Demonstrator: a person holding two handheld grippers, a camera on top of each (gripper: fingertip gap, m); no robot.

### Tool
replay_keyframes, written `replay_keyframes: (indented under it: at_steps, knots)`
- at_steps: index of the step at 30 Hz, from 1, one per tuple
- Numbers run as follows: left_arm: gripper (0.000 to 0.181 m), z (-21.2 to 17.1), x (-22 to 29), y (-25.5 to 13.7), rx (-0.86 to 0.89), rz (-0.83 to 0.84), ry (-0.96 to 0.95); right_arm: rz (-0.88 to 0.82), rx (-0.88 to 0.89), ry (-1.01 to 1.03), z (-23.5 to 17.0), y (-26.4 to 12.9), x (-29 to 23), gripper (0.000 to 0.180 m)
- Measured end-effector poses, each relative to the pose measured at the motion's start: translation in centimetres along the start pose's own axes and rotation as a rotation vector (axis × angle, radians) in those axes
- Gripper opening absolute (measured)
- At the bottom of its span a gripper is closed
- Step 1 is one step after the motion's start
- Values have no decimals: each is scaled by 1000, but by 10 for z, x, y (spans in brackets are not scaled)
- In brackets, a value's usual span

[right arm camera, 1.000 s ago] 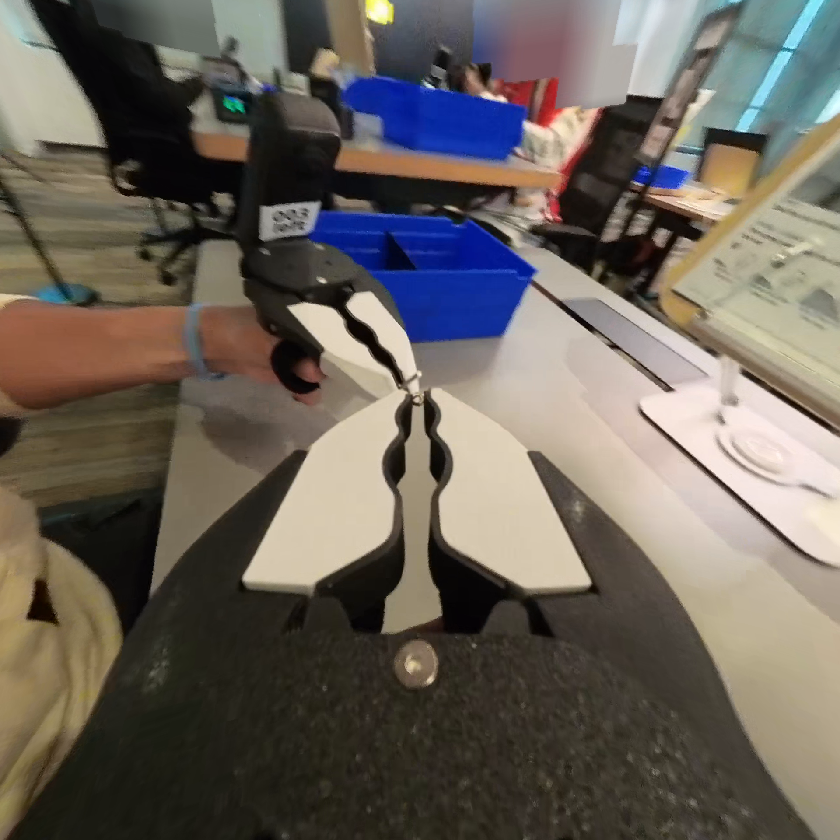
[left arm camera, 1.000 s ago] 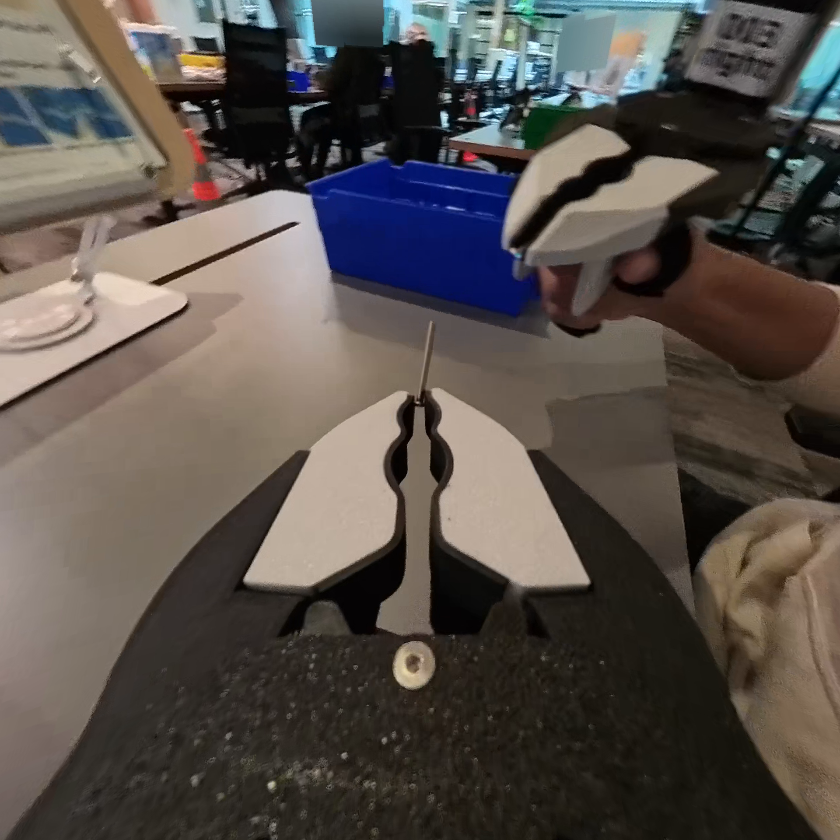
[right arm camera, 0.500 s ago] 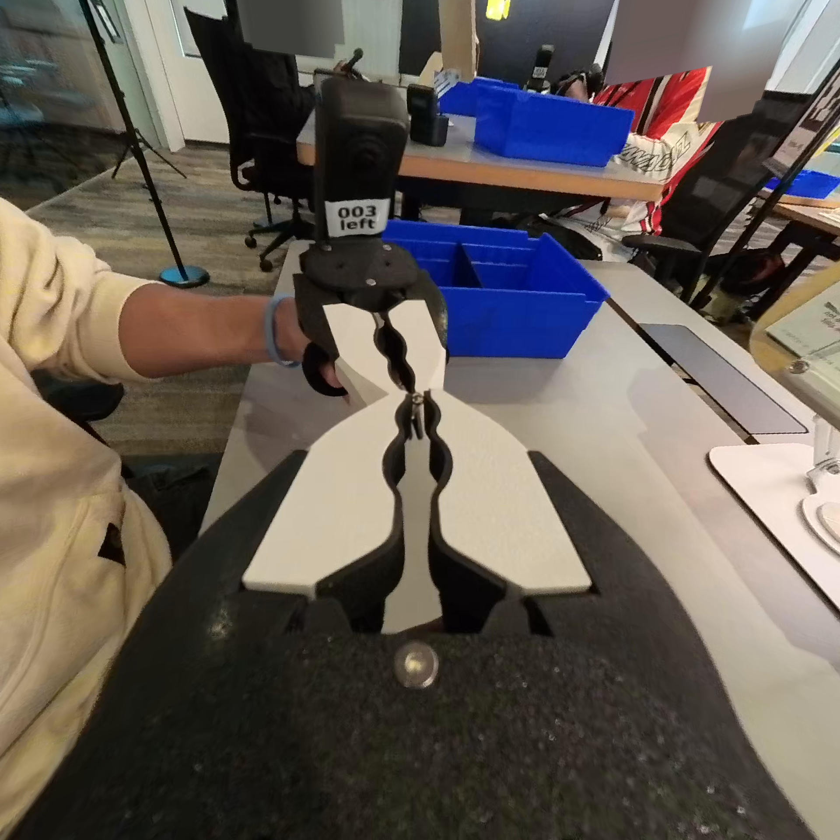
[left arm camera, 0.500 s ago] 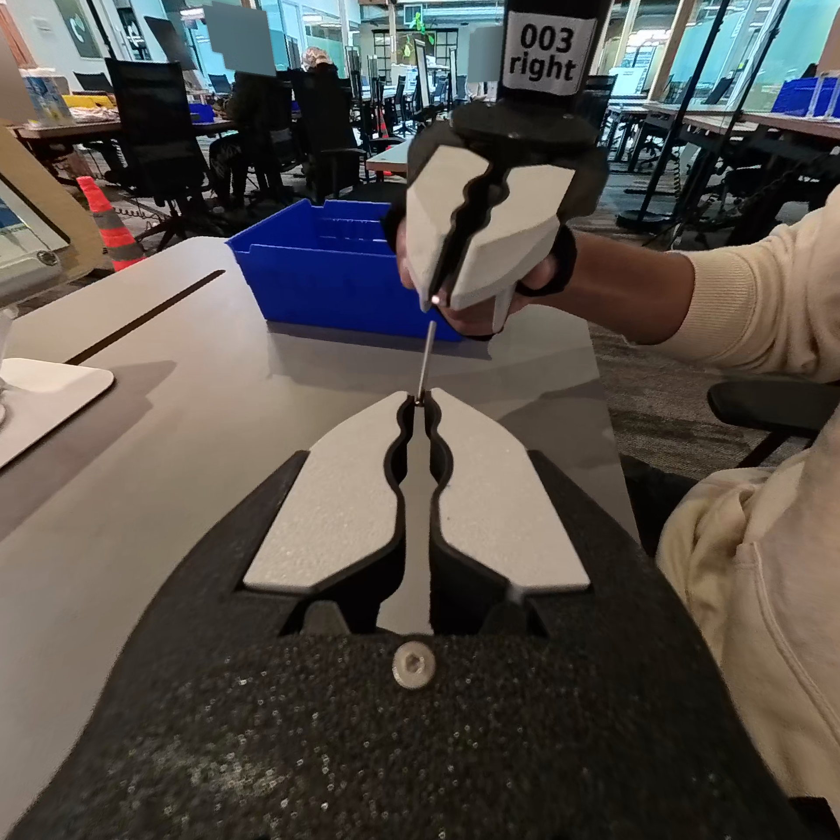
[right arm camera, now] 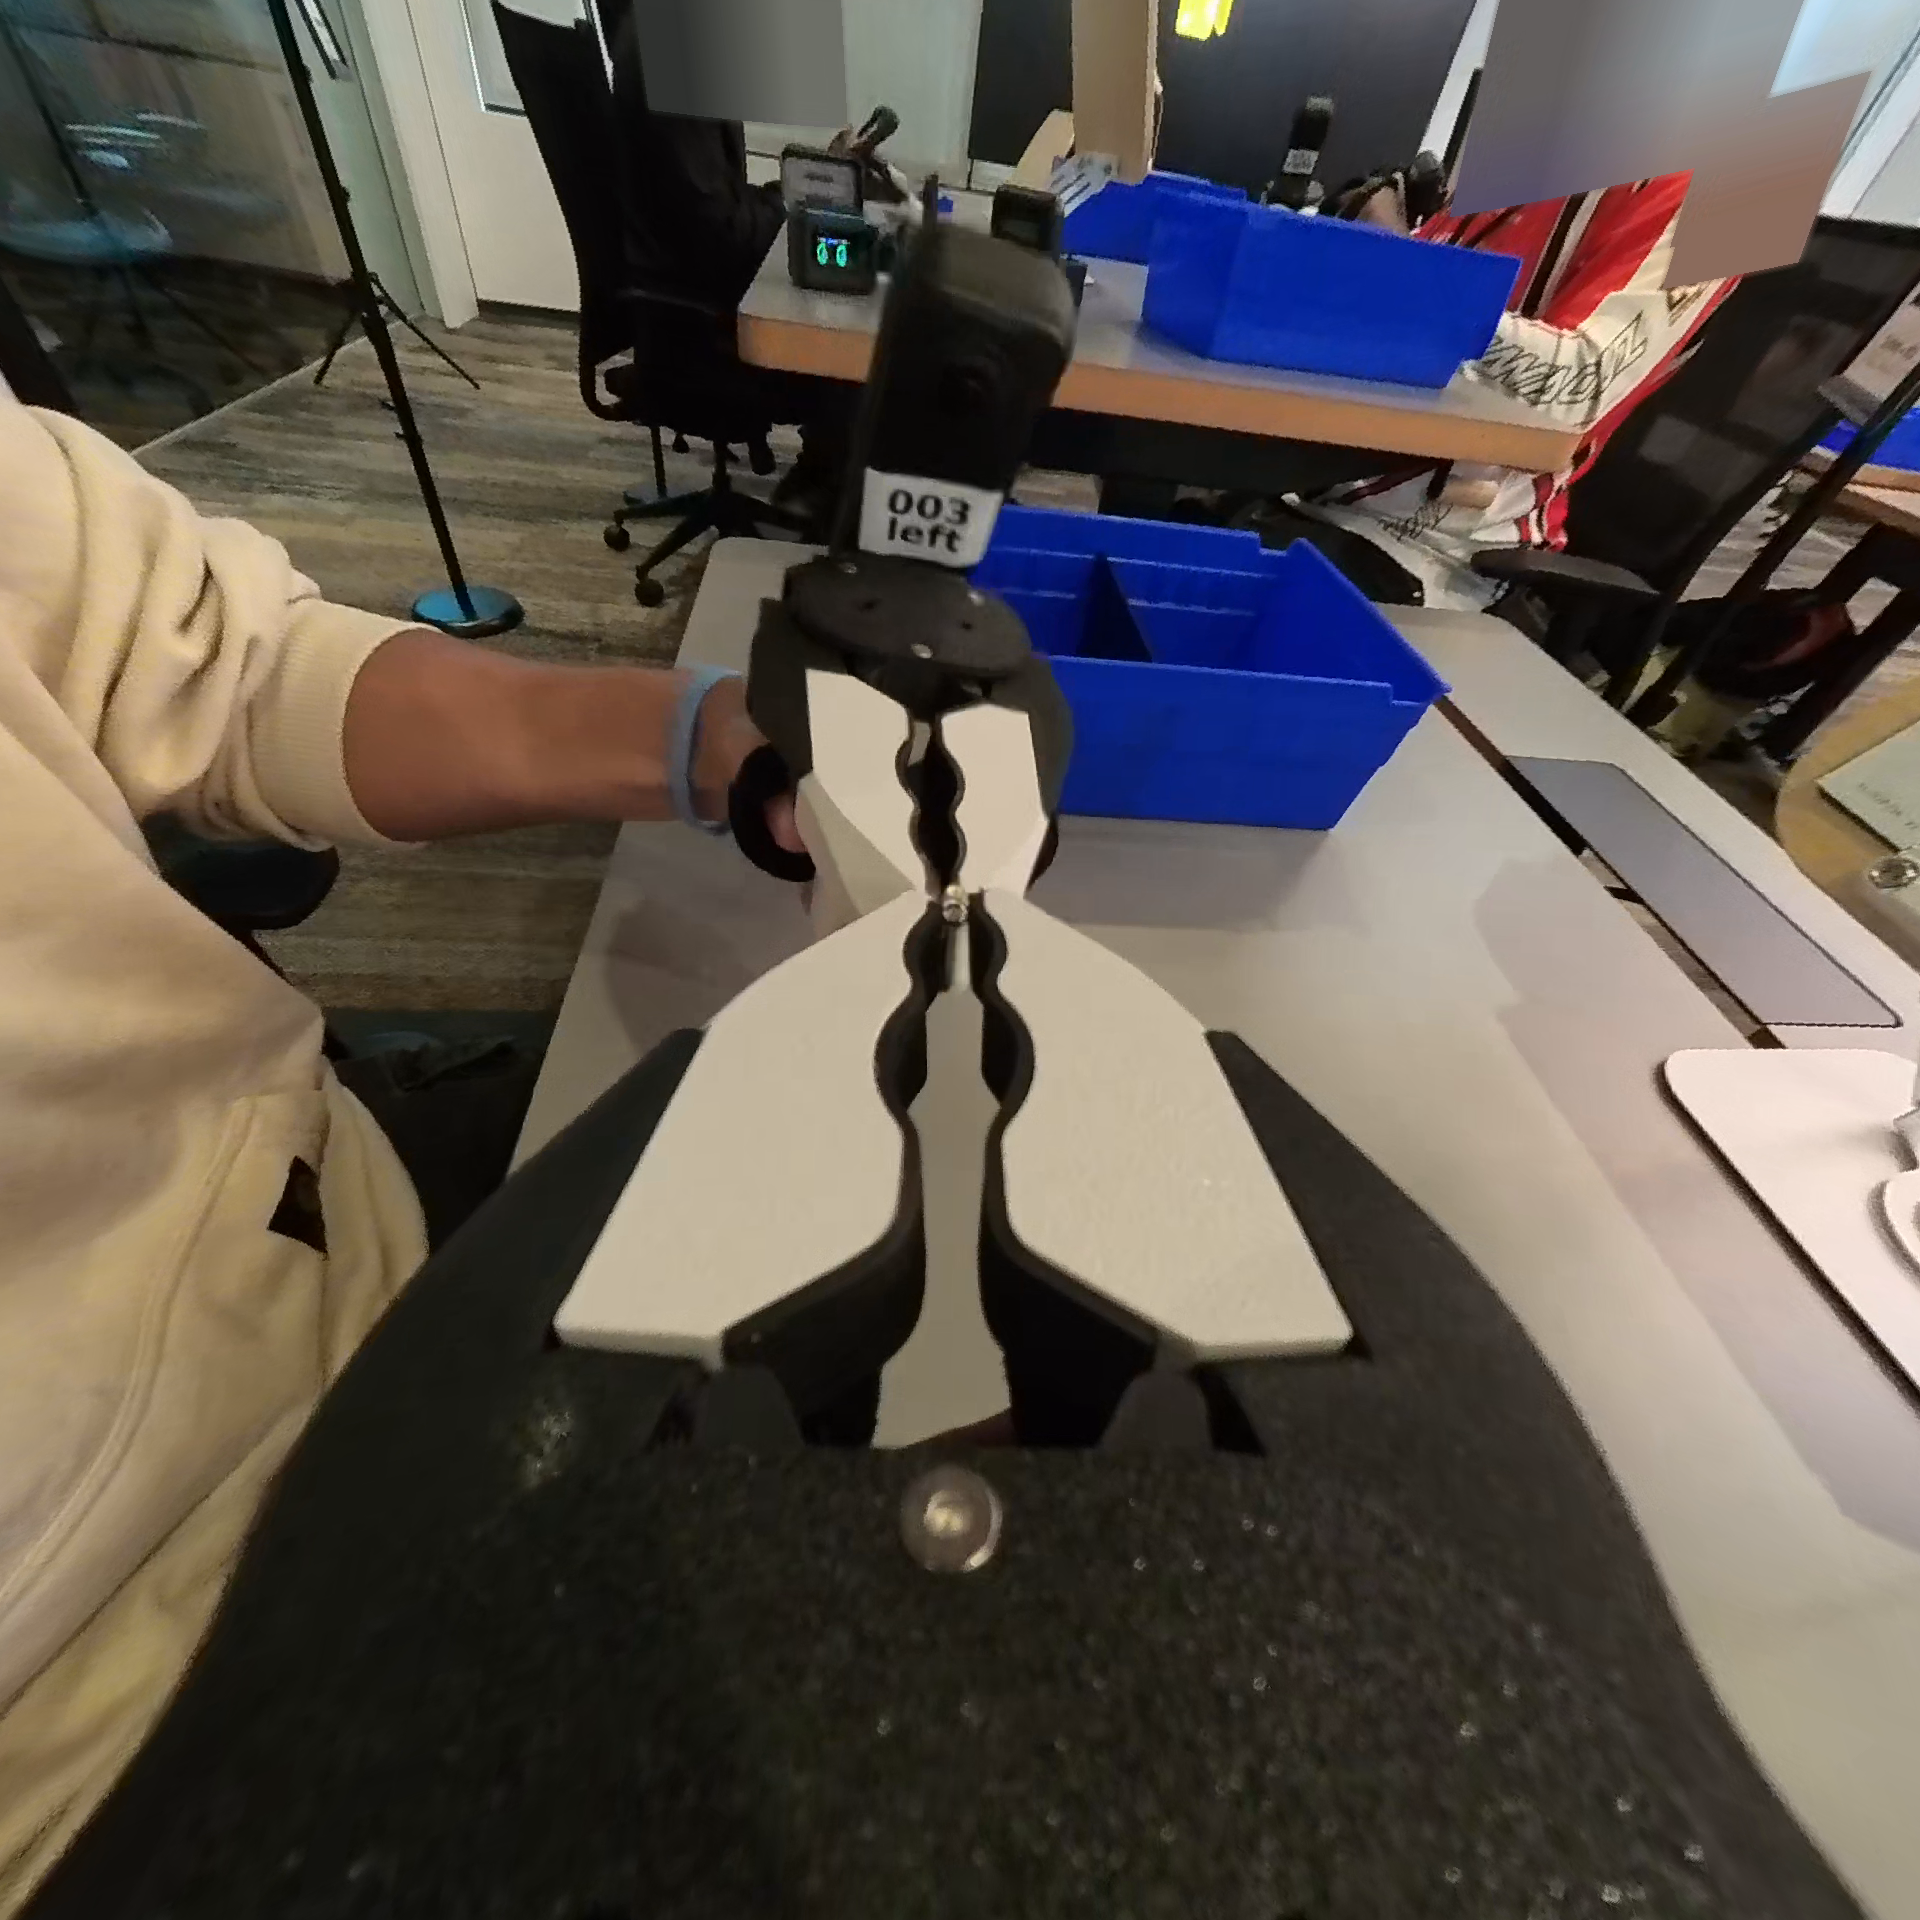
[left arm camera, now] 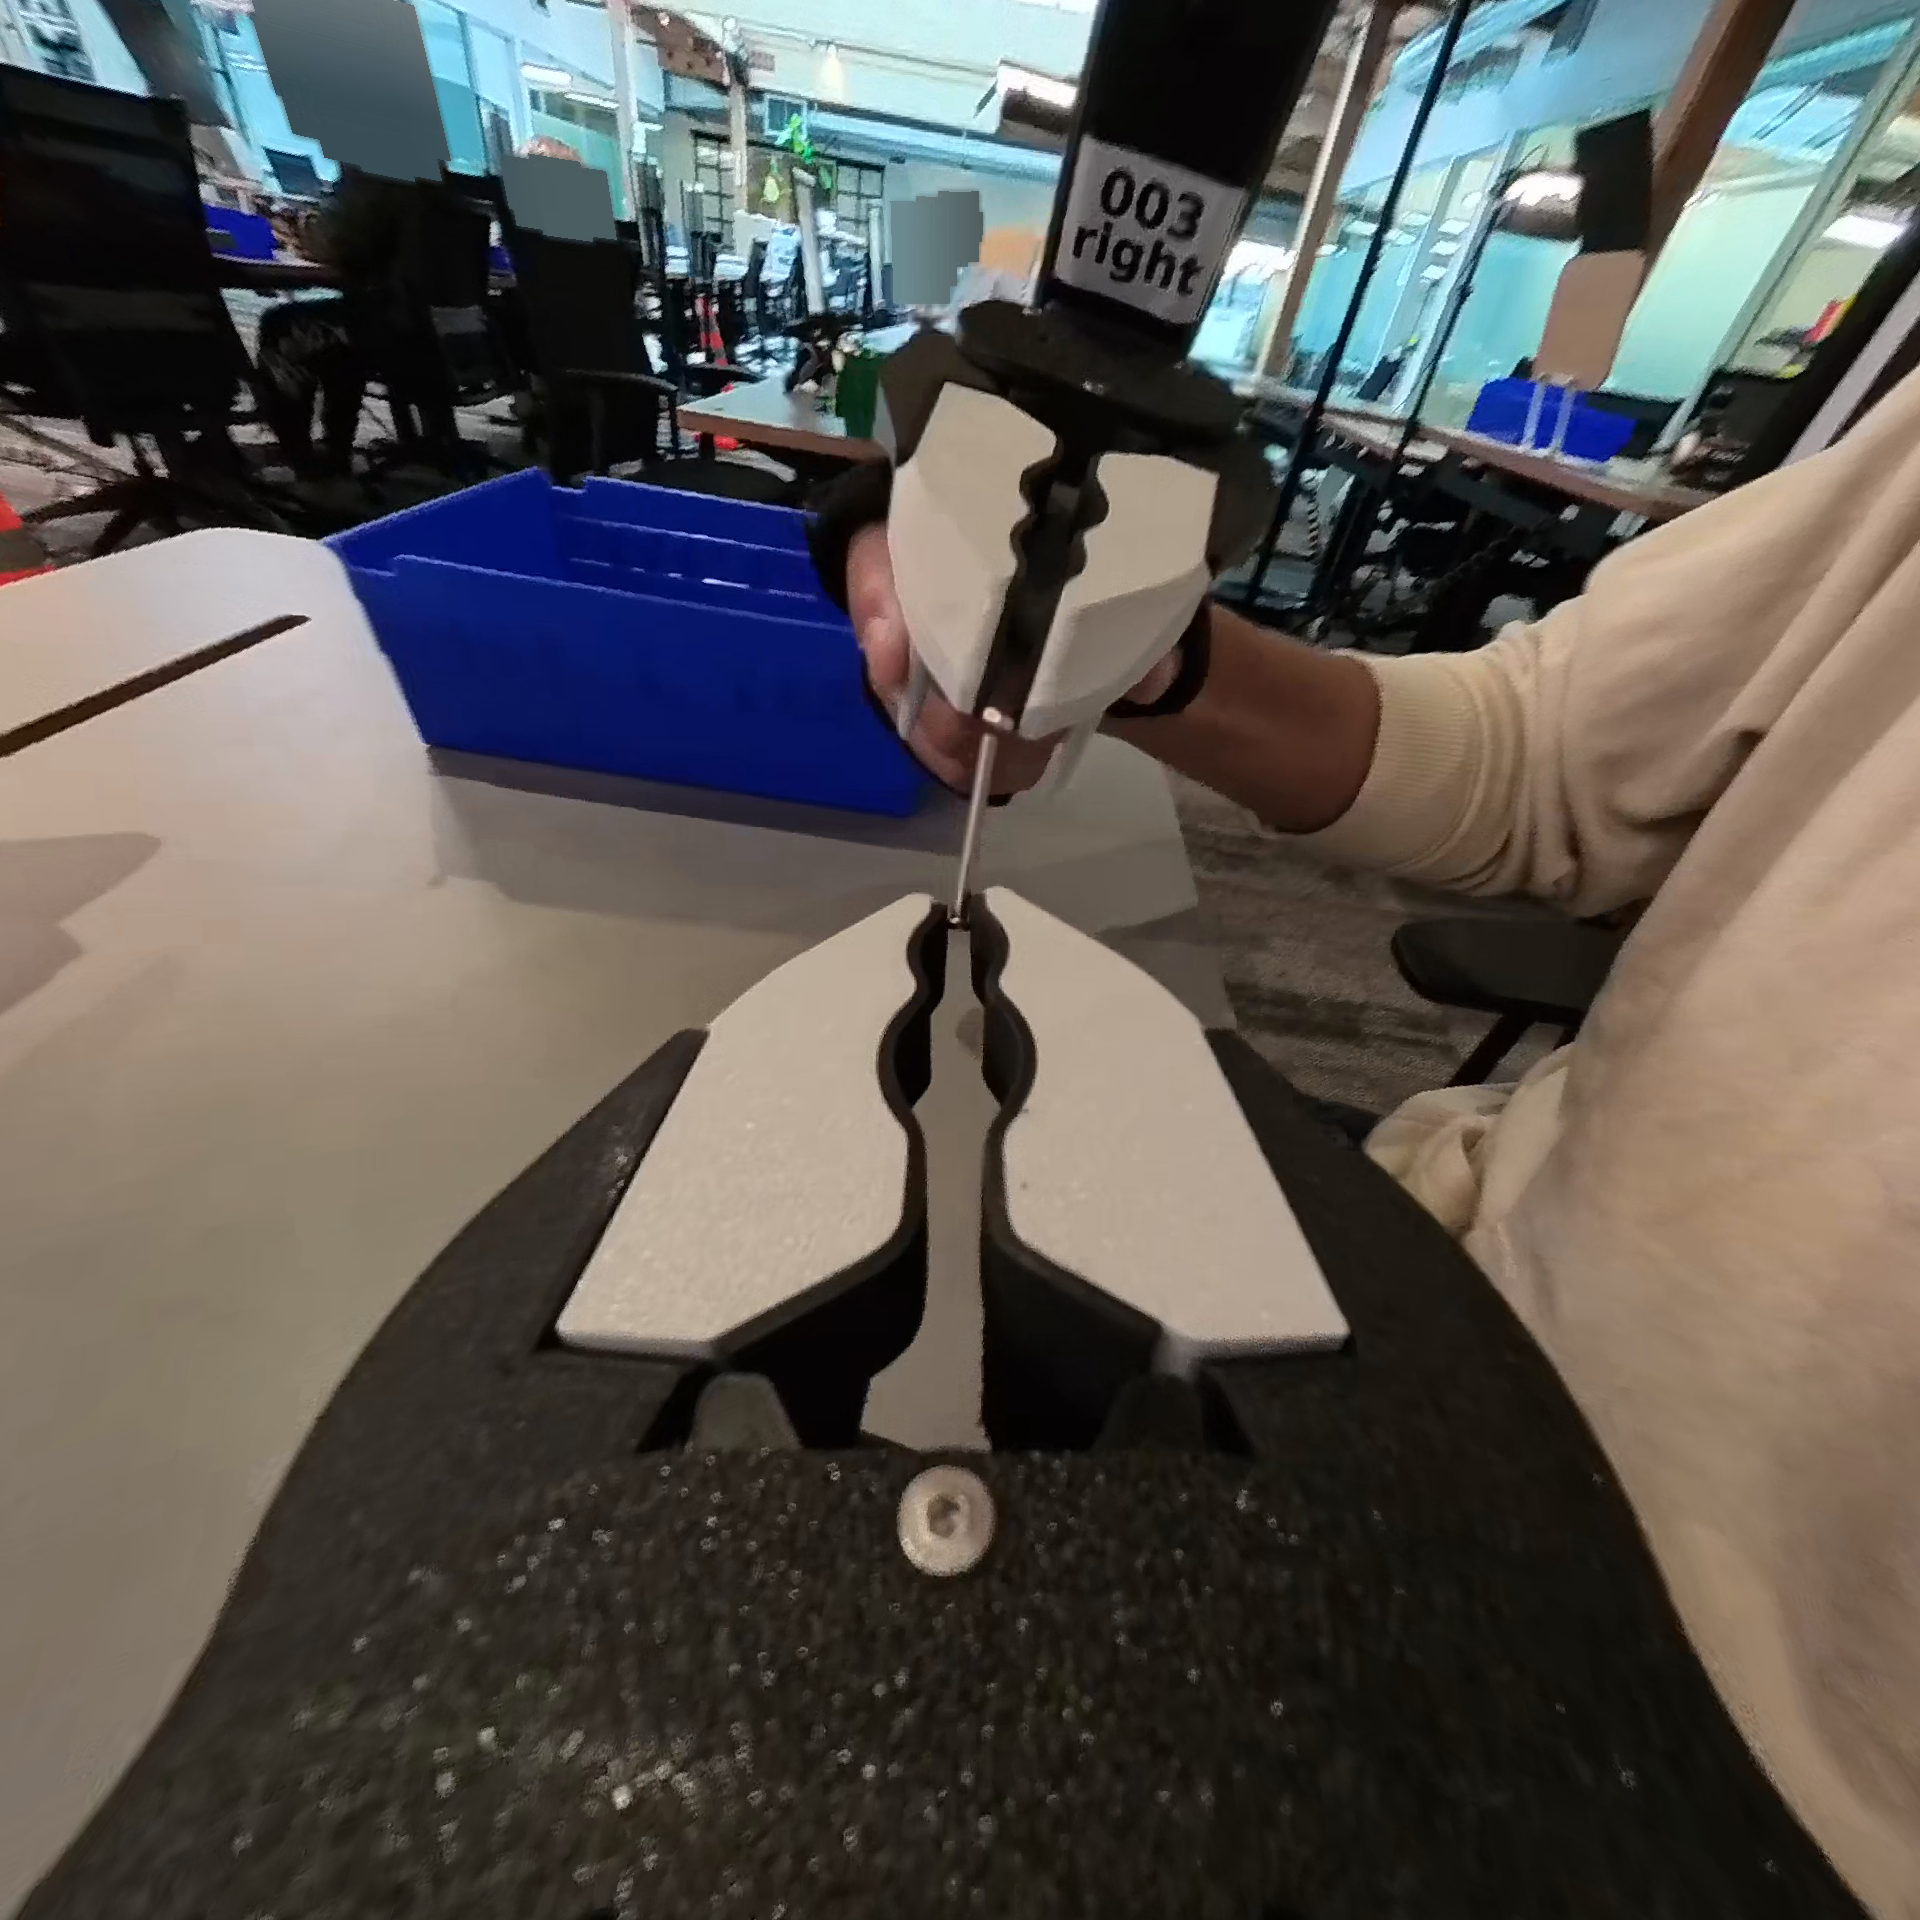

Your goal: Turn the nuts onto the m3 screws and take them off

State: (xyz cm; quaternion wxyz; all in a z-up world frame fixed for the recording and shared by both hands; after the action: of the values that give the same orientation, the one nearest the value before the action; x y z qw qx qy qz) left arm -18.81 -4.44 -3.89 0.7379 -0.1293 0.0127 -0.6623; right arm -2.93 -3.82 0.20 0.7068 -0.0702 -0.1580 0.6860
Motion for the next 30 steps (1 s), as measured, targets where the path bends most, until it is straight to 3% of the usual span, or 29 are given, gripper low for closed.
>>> replay_keyframes:
  at_steps: [14,30]
  knots:
    - [4,0,-8,7,-18,-154,-49,38,-11,-6,-1,1,0,4]
    - [4,-6,-16,10,-68,-120,-40,44,-4,43,-9,2,8,0]
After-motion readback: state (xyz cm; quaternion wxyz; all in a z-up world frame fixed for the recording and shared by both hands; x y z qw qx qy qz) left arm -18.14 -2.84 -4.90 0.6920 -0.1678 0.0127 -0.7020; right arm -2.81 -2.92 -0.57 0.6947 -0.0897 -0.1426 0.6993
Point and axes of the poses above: each gripper's, where its closed fingertips meet, y out along the fingers, z out of its top, x = y × z across the jaws, the point moved 8 cm from there along -y, back along the fingers, and after that the axes turned 6 degrees about -x, right-handed, at the moved point
